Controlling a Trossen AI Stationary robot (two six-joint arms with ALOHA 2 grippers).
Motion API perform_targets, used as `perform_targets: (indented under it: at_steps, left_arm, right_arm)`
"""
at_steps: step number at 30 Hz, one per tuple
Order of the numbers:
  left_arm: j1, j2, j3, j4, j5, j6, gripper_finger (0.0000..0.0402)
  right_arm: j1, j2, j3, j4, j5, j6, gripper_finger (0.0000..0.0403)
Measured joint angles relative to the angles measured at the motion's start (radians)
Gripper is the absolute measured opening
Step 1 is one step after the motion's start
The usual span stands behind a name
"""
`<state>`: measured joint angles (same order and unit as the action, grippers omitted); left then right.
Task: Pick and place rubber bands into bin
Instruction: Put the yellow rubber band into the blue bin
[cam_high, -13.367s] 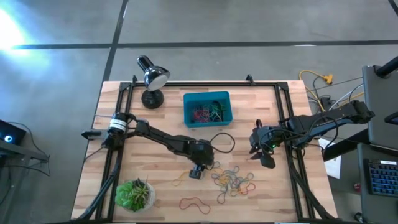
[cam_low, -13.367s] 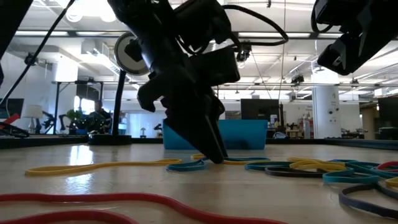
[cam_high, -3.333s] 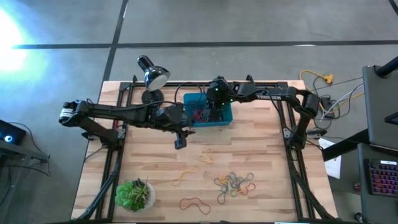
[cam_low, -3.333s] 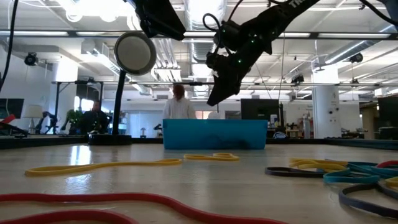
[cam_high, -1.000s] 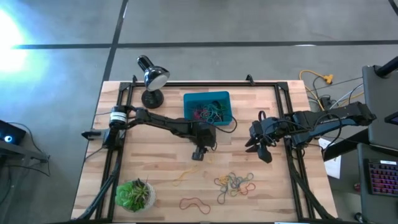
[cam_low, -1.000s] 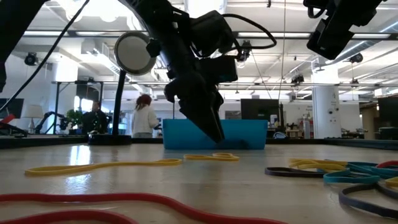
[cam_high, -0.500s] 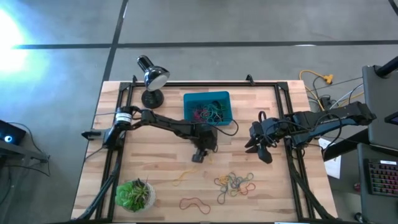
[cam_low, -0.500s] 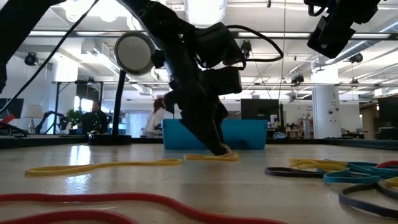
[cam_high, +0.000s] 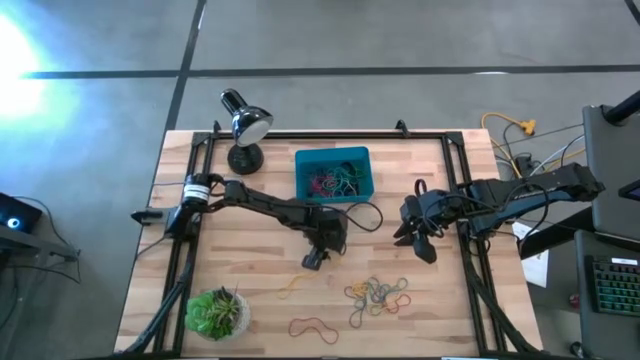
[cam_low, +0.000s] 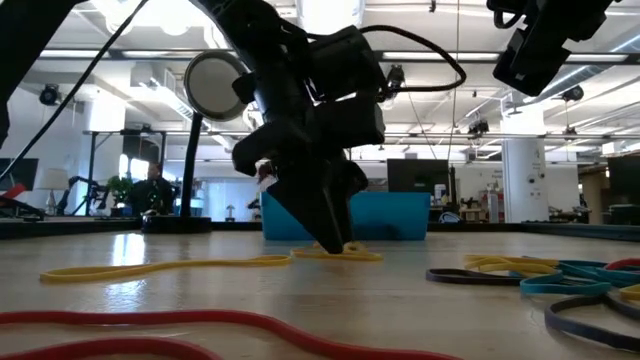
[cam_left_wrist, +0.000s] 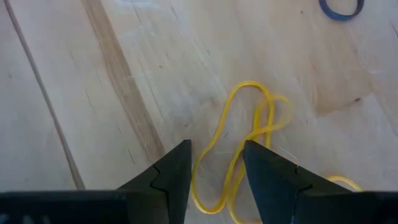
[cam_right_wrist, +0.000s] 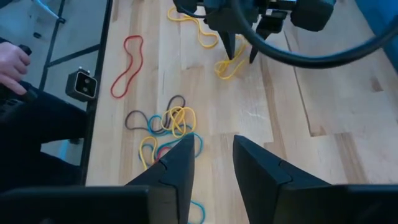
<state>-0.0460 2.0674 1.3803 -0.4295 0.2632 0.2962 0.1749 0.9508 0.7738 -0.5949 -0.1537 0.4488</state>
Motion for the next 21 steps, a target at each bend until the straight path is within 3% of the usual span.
perform_targets:
  at_steps: [6, 13, 21]
  left_arm:
    - [-0.003, 0.002, -0.009, -0.012, -0.028, -0.001, 0.0115]
    - [-0.005, 0.003, -0.034, -0.013, -0.052, -0.011, 0.0010]
    - [-0.005, -0.009, -0.032, -0.024, -0.078, -0.064, 0.0001]
  right_arm:
    - [0.000, 0.000, 0.000, 0.000, 0.000, -0.001, 0.0091]
    - [0.000, 0.000, 0.000, 0.001, 0.001, -0.002, 0.0084]
    - [0.000, 0.000, 0.000, 0.003, 0.004, -0.002, 0.0085]
